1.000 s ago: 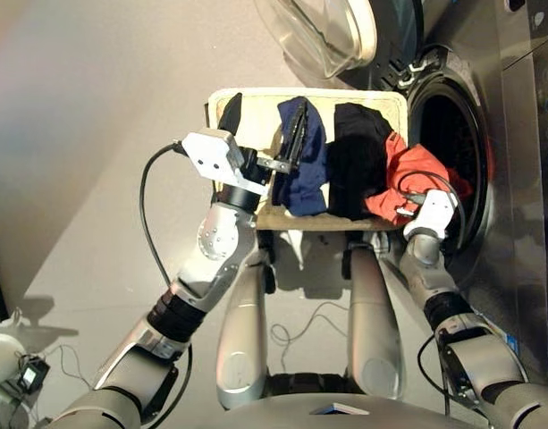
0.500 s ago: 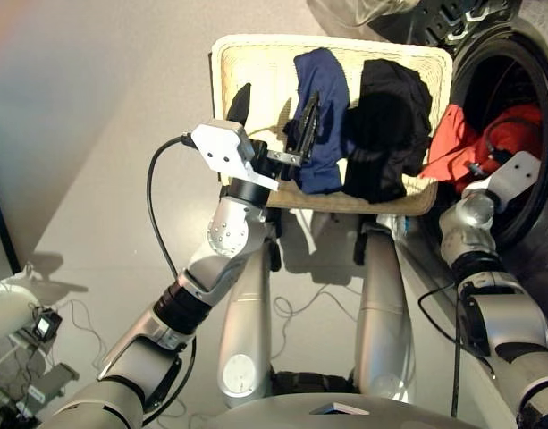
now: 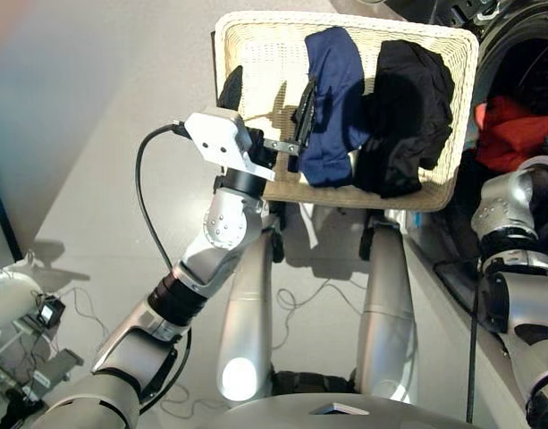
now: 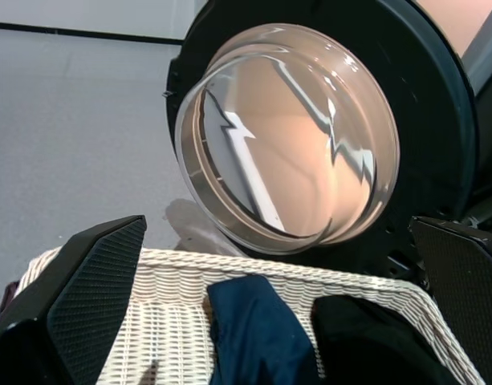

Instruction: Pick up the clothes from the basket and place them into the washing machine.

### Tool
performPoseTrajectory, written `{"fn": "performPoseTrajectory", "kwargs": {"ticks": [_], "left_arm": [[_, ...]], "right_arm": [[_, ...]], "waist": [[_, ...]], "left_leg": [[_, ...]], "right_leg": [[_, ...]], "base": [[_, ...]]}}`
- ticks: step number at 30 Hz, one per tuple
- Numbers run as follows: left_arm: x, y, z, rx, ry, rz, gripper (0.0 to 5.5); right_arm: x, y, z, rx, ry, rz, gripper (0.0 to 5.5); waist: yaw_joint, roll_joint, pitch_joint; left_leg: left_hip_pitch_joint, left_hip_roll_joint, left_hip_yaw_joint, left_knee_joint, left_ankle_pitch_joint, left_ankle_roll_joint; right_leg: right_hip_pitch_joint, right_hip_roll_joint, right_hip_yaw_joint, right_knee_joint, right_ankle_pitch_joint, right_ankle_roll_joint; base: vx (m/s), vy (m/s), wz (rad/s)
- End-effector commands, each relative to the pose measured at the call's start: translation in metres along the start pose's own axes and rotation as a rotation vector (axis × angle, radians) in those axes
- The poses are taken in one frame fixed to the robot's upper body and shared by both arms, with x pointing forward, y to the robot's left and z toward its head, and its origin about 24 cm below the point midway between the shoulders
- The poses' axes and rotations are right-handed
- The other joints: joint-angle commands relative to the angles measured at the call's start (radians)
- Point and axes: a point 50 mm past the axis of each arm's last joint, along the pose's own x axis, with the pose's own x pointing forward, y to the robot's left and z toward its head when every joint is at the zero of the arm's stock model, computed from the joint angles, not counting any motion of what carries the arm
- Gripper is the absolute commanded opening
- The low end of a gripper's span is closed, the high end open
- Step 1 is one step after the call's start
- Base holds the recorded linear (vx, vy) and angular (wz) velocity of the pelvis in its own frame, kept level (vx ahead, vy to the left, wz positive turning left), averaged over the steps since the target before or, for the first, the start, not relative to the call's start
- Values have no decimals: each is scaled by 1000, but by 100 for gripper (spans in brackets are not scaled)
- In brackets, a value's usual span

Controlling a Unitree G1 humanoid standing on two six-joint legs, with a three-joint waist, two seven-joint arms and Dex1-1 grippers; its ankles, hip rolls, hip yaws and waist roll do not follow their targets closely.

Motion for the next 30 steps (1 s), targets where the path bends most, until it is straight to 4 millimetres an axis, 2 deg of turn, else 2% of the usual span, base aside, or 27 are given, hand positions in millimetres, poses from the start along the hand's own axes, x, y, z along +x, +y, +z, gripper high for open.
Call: {"fn": "performPoseTrajectory", "kwargs": {"ticks": [1, 2, 3, 4, 5, 7, 8, 9, 13, 14, 15, 18, 21, 24, 26, 27, 28, 30], "left_arm": [[5, -5, 36, -25, -203, -20, 550], [5, -5, 36, -24, -203, -19, 550], [5, -4, 36, -22, -206, -19, 550], [5, -3, 36, -21, -205, -18, 550], [5, -3, 37, -22, -208, -15, 550], [5, -2, 37, -20, -211, -12, 550], [5, -2, 37, -24, -210, -7, 550], [4, -1, 35, -33, -204, -1, 550], [3, 0, 33, -50, -194, 13, 550], [3, 0, 33, -49, -193, 14, 550], [3, 0, 31, -52, -187, 20, 550], [2, 3, 29, -39, -176, 32, 550], [1, 6, 25, -38, -161, 54, 550], [-2, 10, 19, -26, -128, 77, 550], [-3, 11, 16, -24, -113, 87, 550], [-5, 14, 7, -10, -67, 111, 550], [-6, 14, 6, -10, -67, 112, 550], [-8, 19, -10, 37, 7, 132, 550]], "right_arm": [[33, 6, 69, 73, -229, 27, 0], [33, 5, 68, 73, -226, 30, 252], [30, 5, 57, 41, -186, 82, 550], [30, 5, 57, 42, -182, 86, 550], [25, 2, 41, 17, -126, 139, 550], [21, 2, 32, 4, -97, 179, 550], [16, 0, 23, -19, -71, 206, 550], [6, -3, 3, -89, -19, 276, 550], [-19, -7, -27, -151, 63, 378, 550], [-19, -7, -28, -151, 63, 378, 550], [-37, -8, -44, -184, 110, 469, 550], [-72, -15, -68, -248, 183, 637, 550], [-105, -21, -81, -242, 255, 763, 550], [-136, -25, -87, -190, 323, 867, 550], [-143, -26, -87, -167, 336, 887, 550], [-161, -25, -86, -141, 355, 955, 550], [-161, -26, -86, -142, 355, 954, 550], [-177, -22, -80, -128, 341, 1048, 550]], "waist": [[-51, 25, -14], [-52, 24, -14], [-52, 22, -14], [-53, 21, -14], [-54, 17, -14], [-56, 12, -14], [-58, 8, -14], [-59, 3, -14], [-64, -5, -14], [-65, -7, -14], [-68, -12, -14], [-76, -24, -14], [-85, -36, -14], [-92, -46, -14], [-93, -49, -14], [-99, -54, -14], [-99, -54, -14], [-107, -60, -14]], "left_leg": [[26, -21, 17, 116, -117, 23], [26, -20, 17, 116, -117, 23], [26, -18, 20, 115, -117, 24], [27, -18, 21, 114, -116, 24], [34, -17, 22, 116, -128, 24], [32, -16, 24, 109, -117, 26], [33, -15, 25, 108, -116, 27], [39, -15, 26, 111, -127, 27], [46, -16, 32, 101, -124, 29], [47, -16, 32, 98, -122, 29], [48, -15, 35, 92, -120, 30], [52, -13, 37, 83, -113, 31], [56, -13, 38, 70, -104, 29], [58, -13, 42, 60, -98, 31], [60, -13, 43, 56, -96, 31], [64, -12, 46, 45, -91, 32], [66, -13, 46, 44, -90, 32], [67, -12, 47, 41, -85, 32]], "right_leg": [[84, 42, -17, -34, -40, 1], [85, 43, -16, -34, -40, 2], [85, 43, -16, -36, -38, 1], [86, 43, -15, -37, -37, 1], [91, 44, -14, -34, -45, 0], [89, 45, -13, -44, -32, -1], [90, 46, -12, -46, -30, -1], [96, 48, -11, -45, -38, -2], [103, 50, -8, -60, -31, -3], [104, 50, -8, -62, -29, -3], [104, 52, -9, -69, -25, -4], [111, 54, -9, -85, -14, -4], [116, 57, -10, -101, -5, -5], [118, 58, -9, -111, 2, -5], [120, 56, -9, -113, 3, -4], [122, 55, -10, -122, 9, -2], [123, 55, -9, -122, 9, -2], [125, 55, -7, -131, 16, -2]], "base": [[0, 0, 0], [0, 0, 0], [0, 0, 0], [0, 0, 0], [0, 0, 0], [0, 0, 0], [0, 0, 0], [0, 0, 0], [0, 0, 0], [0, 0, 0], [0, 0, 0], [0, 0, 0], [0, 0, 0], [0, 0, 0], [0, 0, 0], [0, 0, 0], [0, 0, 0], [0, 0, 0]]}}
